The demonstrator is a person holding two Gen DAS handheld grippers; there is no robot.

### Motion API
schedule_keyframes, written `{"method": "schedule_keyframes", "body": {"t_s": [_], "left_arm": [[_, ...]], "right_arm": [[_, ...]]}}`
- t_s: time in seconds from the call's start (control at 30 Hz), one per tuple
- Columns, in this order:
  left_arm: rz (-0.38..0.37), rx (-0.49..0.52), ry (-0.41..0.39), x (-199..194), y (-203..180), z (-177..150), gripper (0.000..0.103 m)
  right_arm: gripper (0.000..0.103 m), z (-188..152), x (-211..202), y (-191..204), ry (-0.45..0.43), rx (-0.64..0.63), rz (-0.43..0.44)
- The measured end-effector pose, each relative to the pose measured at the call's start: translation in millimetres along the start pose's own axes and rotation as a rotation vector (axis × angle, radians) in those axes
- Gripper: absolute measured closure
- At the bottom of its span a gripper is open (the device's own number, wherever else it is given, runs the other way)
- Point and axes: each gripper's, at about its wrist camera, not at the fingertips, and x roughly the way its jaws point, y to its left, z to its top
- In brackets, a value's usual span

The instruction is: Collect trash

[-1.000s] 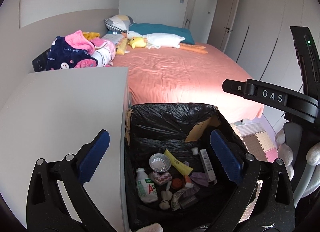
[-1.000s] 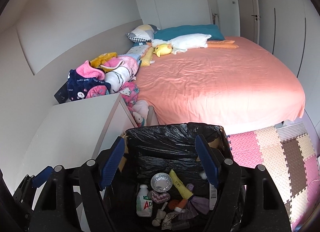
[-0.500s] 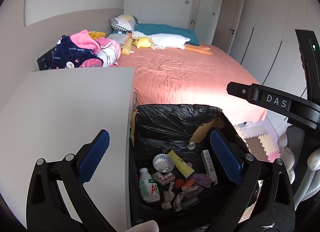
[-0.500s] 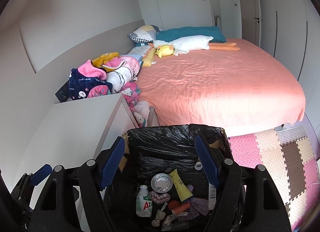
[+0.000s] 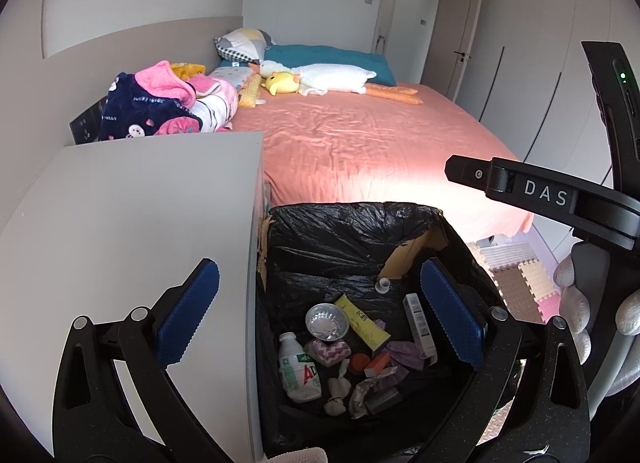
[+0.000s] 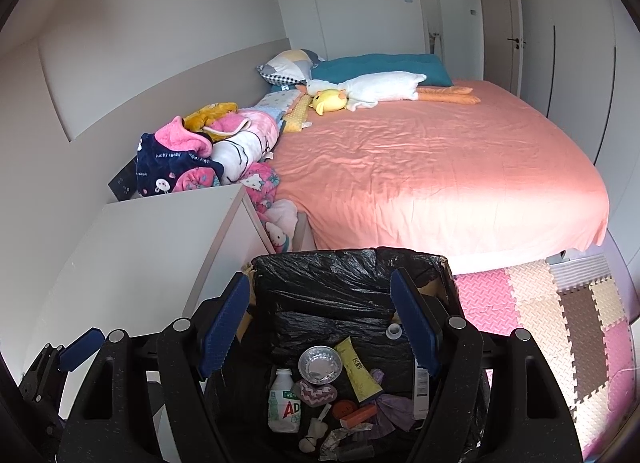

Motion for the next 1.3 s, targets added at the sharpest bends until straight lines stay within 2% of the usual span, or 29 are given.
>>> {"method": "schedule_keyframes", "body": {"t_s": [0.43, 1.3], "left_arm": [[0.028, 0.014, -0.012, -0.9, -1.9, 0.8, 0.006], [0.009, 0.055, -0.012, -2.2, -6.4, -0.8, 0.006]], "right_arm": [[0.030, -0.1, 0.2, 3.4, 0.000, -0.012, -0.002], [0.030, 1.3, -0.3, 4.8, -0.002, -0.016, -0.006]]}}
